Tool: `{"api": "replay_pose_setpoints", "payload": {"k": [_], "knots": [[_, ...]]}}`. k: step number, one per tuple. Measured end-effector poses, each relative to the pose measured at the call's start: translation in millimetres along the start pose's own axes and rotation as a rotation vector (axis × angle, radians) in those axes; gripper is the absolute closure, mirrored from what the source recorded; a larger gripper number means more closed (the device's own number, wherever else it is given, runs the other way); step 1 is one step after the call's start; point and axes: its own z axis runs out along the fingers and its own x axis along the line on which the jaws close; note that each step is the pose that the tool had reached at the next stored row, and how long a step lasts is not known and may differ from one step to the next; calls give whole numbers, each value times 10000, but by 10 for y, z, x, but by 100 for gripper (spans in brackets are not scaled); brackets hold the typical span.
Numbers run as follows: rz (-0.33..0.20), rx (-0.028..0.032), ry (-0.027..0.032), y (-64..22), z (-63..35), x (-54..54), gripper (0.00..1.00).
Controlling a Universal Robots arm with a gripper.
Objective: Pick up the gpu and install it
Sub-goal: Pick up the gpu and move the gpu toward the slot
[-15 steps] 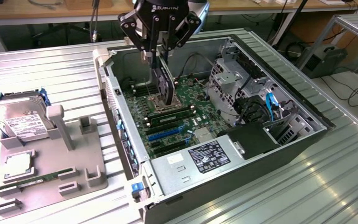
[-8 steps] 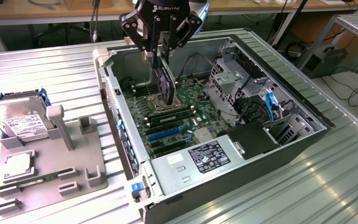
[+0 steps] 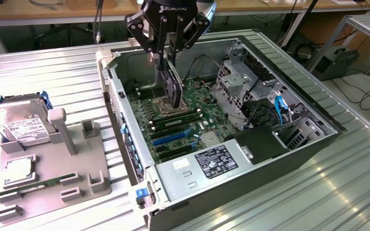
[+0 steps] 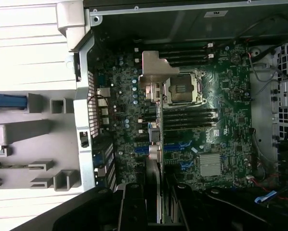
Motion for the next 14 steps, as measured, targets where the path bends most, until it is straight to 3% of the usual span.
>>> {"api": "replay_pose_setpoints", "payload": {"k": [14], "knots": [[0, 0, 0, 3, 9, -37, 73]]}}
